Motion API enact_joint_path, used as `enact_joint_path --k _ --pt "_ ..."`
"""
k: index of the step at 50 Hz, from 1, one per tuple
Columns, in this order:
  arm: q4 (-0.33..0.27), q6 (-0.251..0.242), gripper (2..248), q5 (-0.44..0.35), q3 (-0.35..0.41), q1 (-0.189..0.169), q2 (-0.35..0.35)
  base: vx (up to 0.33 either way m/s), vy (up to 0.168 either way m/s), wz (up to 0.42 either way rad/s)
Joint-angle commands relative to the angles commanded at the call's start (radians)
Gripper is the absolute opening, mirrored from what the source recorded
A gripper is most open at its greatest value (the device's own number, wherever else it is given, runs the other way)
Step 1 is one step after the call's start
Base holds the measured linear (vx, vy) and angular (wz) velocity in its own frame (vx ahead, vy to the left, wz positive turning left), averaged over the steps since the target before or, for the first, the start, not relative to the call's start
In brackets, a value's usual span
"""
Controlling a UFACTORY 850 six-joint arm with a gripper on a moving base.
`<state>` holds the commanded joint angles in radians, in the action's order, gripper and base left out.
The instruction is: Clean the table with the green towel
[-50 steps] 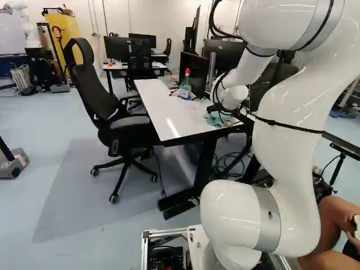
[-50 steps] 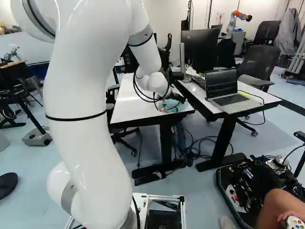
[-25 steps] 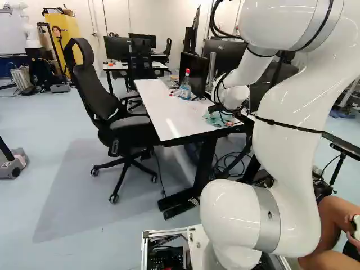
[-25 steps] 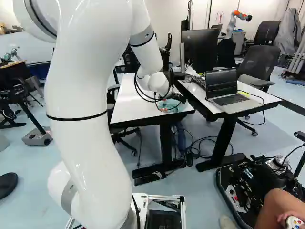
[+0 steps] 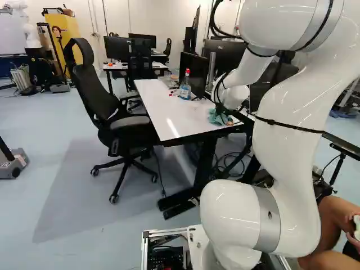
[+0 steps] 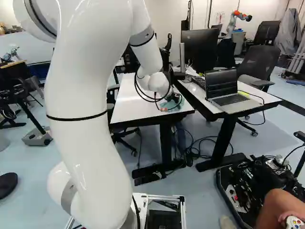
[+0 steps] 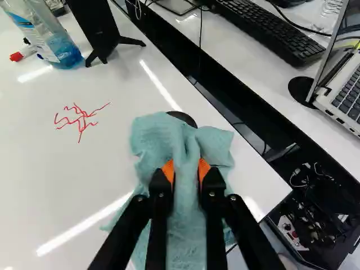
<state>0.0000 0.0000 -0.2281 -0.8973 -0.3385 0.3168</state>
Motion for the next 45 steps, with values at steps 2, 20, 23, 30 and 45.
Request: enact_joint_path --k 2,20,23,30,45 --pt "0.0 0.0 64 0.0 0.0 0.0 0.0 0.0 0.0 0.0" --pt "0.0 0.0 49 0.0 0.001 0.0 -0.005 0.0 0.0 0.0" --pt "0.0 0.0 49 0.0 0.002 0.0 -0.011 0.0 0.0 0.0" --pt "0.0 0.0 49 0.0 0.004 0.0 -0.026 0.0 0.0 0.0" --pt "0.0 0.0 49 0.0 -0.008 0.011 -0.048 0.0 0.0 0.0"
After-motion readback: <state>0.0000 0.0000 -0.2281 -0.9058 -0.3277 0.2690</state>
